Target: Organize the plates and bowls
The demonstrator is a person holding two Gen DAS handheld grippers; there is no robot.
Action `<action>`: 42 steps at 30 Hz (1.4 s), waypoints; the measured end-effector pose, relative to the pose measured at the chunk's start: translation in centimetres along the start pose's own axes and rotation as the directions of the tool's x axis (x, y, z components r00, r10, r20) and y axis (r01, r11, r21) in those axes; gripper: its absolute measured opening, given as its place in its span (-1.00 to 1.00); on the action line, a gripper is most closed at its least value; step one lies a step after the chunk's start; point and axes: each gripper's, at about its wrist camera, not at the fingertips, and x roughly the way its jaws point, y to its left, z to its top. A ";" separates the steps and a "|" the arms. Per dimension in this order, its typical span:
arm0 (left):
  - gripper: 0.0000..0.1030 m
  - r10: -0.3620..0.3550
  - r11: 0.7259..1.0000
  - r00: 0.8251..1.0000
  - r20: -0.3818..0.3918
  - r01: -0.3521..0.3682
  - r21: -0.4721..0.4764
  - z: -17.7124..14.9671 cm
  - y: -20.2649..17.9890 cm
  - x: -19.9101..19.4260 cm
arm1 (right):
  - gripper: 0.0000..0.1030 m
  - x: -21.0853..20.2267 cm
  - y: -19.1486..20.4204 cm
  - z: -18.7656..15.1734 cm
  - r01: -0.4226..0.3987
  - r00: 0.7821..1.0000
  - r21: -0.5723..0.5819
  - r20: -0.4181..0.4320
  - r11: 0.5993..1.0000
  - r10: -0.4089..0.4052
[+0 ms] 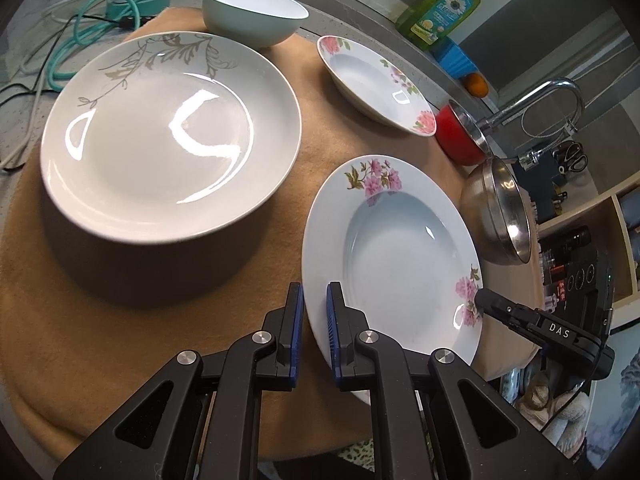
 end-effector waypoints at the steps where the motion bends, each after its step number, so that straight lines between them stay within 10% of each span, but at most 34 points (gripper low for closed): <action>1: -0.81 0.002 1.000 1.000 -0.001 -0.002 0.002 -0.2 0.0 -0.1 | -0.75 0.0 0.0 -0.1 0.000 1.000 -0.002 -0.003 1.000 0.000; 42: -0.80 0.036 0.999 0.999 -0.010 -0.036 0.014 -2.0 -0.1 -1.0 | -0.74 -0.1 0.1 -1.6 0.006 0.998 -0.042 -0.060 0.999 -0.009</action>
